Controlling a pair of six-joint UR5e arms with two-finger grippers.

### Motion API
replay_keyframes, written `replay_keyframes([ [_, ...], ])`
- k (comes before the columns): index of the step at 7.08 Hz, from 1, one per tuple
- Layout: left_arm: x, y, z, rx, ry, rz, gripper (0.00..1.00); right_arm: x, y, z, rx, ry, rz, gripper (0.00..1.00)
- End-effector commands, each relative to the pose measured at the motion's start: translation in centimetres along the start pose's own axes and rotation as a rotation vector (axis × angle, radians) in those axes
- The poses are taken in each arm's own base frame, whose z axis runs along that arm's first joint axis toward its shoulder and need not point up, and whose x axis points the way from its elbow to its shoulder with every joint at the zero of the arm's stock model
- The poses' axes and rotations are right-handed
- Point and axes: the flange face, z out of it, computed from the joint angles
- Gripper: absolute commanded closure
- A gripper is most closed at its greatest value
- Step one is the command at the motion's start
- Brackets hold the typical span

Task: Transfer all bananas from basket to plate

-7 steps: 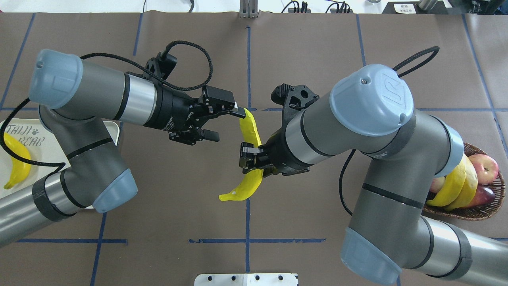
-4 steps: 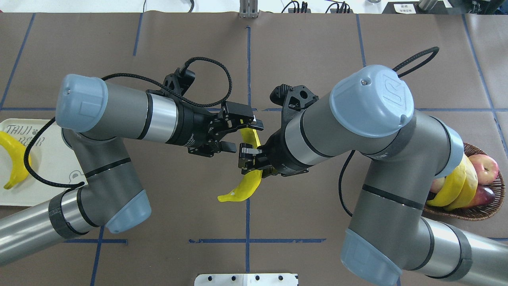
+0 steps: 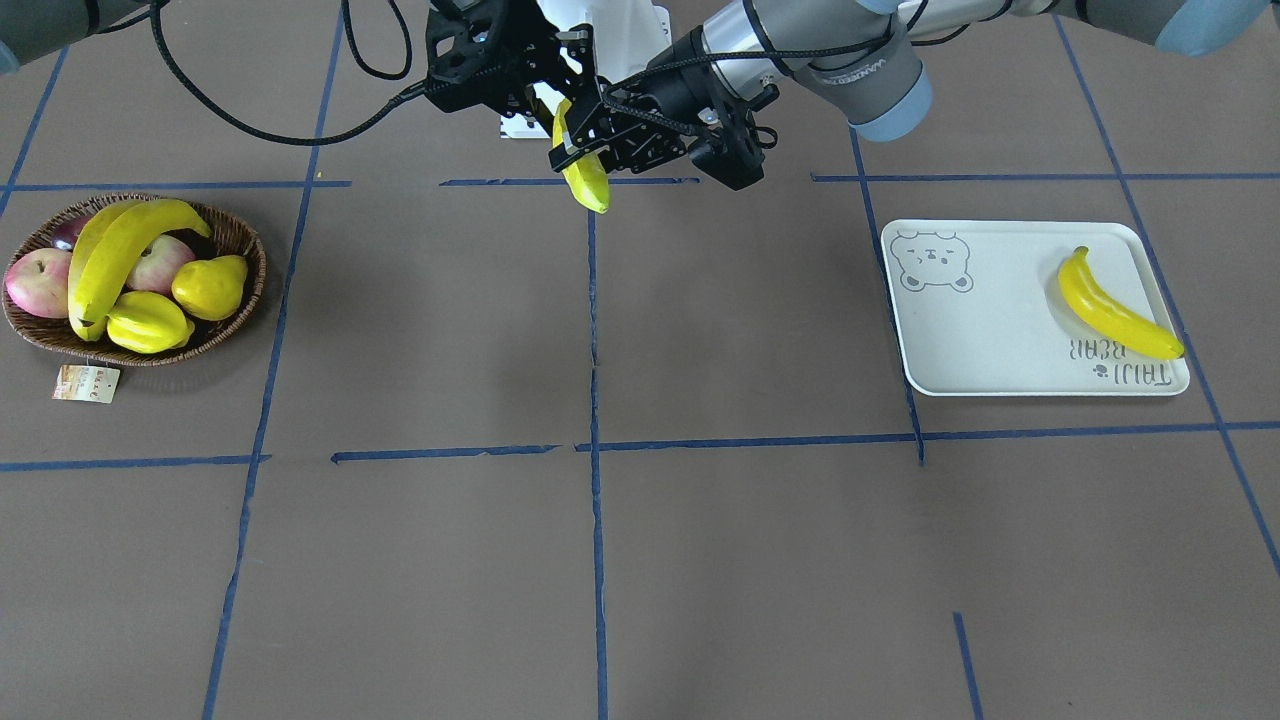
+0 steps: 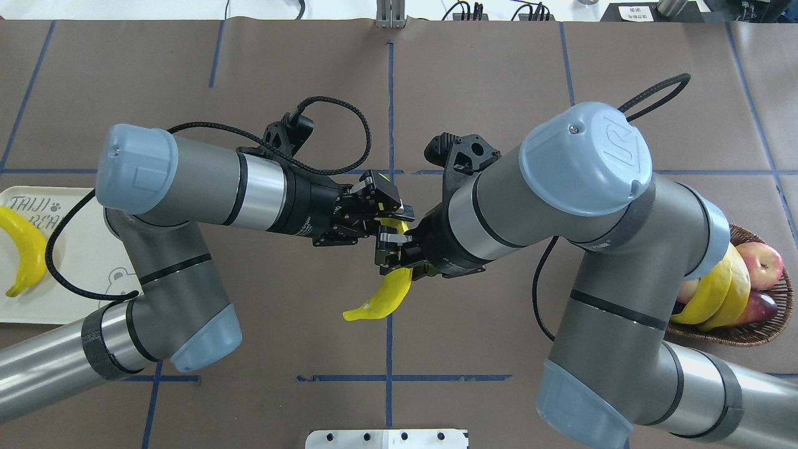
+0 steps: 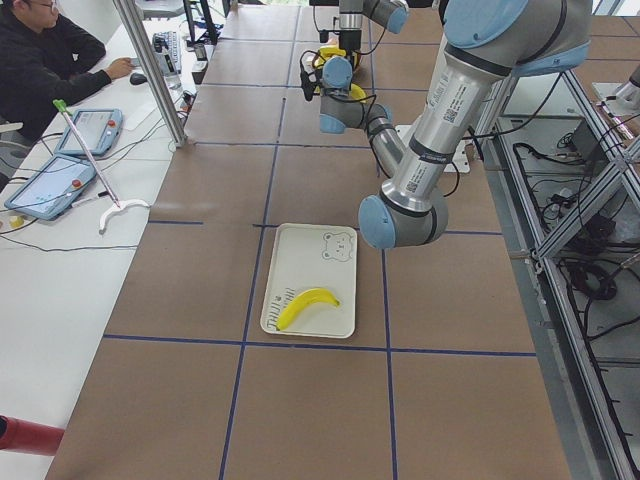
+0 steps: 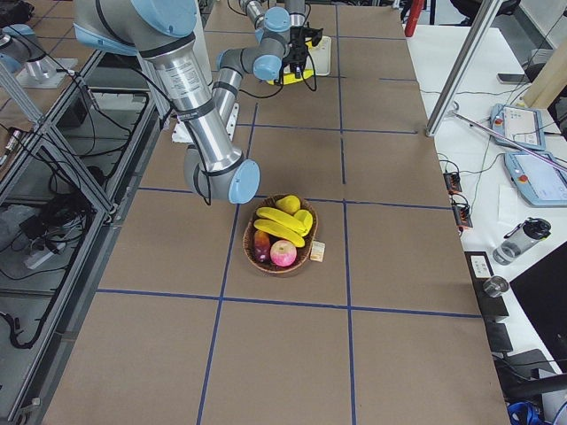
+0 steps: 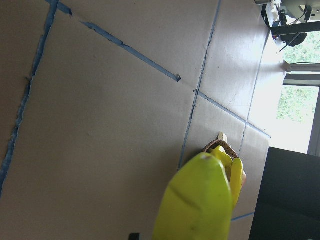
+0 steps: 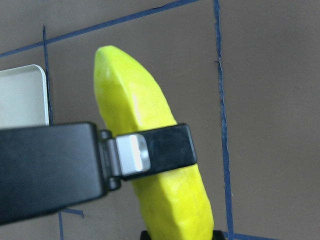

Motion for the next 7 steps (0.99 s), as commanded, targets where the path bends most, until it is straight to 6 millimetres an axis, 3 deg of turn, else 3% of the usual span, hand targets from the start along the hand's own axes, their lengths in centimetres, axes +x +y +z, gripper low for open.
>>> replay_keyframes([
  [1,-0.1,-0.1,-0.1,0.002,-0.001,0.003,1.00,-0.1,0.1,-0.4,0.002,-0.009,-0.004,0.00],
  [4,-0.3,-1.0,-0.6,0.023,-0.007,0.001,1.00,0.0,0.5,-2.3,0.006,-0.037,-0.014,0.00],
  [6,-2.8,-5.8,-2.9,0.121,-0.124,-0.067,1.00,1.8,0.1,-4.8,0.036,-0.047,-0.013,0.00],
  [7,-6.1,-8.9,-5.9,0.126,-0.213,-0.131,1.00,2.6,-1.0,-5.7,0.062,-0.041,-0.001,0.00],
])
